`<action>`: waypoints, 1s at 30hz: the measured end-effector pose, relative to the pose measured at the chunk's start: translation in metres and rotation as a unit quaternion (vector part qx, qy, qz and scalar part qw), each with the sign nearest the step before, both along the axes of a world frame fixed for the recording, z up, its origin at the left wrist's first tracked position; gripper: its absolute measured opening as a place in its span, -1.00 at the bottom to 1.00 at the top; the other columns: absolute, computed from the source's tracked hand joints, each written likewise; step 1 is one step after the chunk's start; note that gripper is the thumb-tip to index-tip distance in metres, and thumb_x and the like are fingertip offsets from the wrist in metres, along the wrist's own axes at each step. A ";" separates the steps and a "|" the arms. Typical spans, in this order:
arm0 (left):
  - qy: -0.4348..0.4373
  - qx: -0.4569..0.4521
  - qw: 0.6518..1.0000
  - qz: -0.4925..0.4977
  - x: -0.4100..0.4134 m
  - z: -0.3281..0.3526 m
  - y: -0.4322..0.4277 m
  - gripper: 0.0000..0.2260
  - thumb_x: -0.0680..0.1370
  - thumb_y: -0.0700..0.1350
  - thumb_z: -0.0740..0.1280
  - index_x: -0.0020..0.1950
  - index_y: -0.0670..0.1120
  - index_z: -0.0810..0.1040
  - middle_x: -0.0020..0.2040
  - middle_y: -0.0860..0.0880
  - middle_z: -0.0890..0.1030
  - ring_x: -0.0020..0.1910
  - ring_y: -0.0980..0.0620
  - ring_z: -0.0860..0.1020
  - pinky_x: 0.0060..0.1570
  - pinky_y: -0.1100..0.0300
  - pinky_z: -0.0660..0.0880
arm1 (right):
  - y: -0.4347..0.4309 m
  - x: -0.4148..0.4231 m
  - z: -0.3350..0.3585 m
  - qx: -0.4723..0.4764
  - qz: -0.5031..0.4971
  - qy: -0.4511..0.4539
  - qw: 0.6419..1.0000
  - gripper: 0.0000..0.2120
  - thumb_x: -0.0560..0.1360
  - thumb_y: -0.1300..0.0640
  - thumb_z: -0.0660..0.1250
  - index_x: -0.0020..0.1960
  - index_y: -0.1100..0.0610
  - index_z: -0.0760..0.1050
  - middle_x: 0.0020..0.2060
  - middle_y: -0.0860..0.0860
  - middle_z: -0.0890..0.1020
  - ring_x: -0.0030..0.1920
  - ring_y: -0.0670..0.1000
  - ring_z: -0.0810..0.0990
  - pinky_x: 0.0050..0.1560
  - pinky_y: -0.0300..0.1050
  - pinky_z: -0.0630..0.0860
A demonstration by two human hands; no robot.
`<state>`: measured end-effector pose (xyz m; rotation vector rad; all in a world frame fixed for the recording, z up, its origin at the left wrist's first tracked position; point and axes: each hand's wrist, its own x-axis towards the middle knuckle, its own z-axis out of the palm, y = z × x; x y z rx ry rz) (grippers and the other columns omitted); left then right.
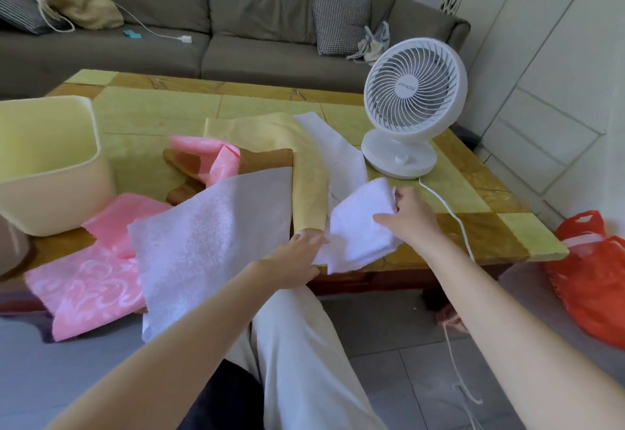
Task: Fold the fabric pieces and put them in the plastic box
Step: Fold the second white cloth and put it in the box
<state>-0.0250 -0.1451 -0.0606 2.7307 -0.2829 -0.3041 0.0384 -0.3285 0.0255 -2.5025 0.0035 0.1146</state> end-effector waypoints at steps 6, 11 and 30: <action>-0.157 0.079 0.980 0.090 -0.020 0.040 0.079 -0.52 0.57 -0.07 0.21 0.46 0.03 0.16 0.34 -0.04 0.27 0.31 -0.05 0.30 0.24 0.12 0.28 | 0.083 -0.011 0.061 -0.049 0.135 -0.183 0.973 -0.56 0.50 0.13 0.32 0.31 0.13 0.24 0.11 0.08 0.56 0.10 0.16 0.54 -0.11 -0.08 0.38; -0.213 0.145 0.920 0.295 -0.045 0.074 0.166 -0.62 0.55 -0.13 0.20 0.37 -0.04 0.27 0.23 -0.10 0.35 0.21 -0.12 0.34 0.13 0.06 0.32 | 0.164 -0.013 0.080 0.012 0.214 -0.220 0.952 -0.56 0.53 0.13 0.29 0.35 0.13 0.24 0.11 0.07 0.58 0.12 0.17 0.51 -0.15 -0.12 0.28; -0.254 0.162 0.852 0.429 -0.119 0.071 0.323 -0.83 0.62 -0.08 0.17 0.09 -0.02 0.54 0.02 -0.01 0.49 0.07 -0.07 0.35 0.05 0.15 0.29 | 0.432 -0.031 0.070 0.270 0.316 -0.111 0.903 -0.65 0.52 0.29 0.22 0.26 0.29 0.22 -0.08 0.02 0.43 -0.09 0.03 0.46 -0.13 -0.11 0.42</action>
